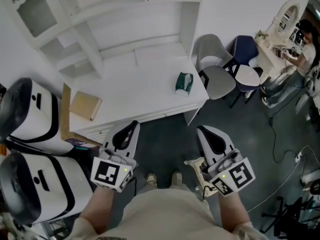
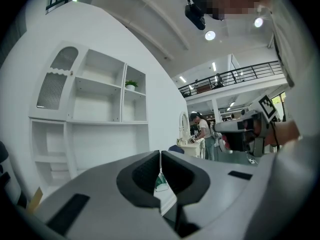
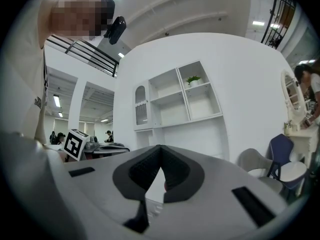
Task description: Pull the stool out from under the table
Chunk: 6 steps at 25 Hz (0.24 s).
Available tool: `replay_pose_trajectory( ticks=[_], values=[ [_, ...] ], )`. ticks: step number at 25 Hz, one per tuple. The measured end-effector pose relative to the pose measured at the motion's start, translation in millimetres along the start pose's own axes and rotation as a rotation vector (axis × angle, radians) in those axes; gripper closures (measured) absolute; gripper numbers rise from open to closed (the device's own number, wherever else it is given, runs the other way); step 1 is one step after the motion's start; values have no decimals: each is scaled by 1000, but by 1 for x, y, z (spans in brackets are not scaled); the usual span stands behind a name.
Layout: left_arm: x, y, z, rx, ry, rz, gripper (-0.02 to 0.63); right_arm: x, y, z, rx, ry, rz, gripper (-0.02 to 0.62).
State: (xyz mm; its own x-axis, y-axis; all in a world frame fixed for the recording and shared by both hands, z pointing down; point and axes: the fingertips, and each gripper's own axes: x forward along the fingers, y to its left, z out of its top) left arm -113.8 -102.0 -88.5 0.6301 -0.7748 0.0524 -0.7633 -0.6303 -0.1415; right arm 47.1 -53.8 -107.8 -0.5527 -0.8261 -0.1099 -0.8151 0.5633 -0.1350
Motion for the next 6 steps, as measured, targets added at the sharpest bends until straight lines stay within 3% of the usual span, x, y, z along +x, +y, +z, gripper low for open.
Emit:
replay_pose_trajectory(
  ticks=[6],
  values=[
    [-5,-1,2,34,-5,-7,577,0,4,3,-2,-1,12,574]
  ],
)
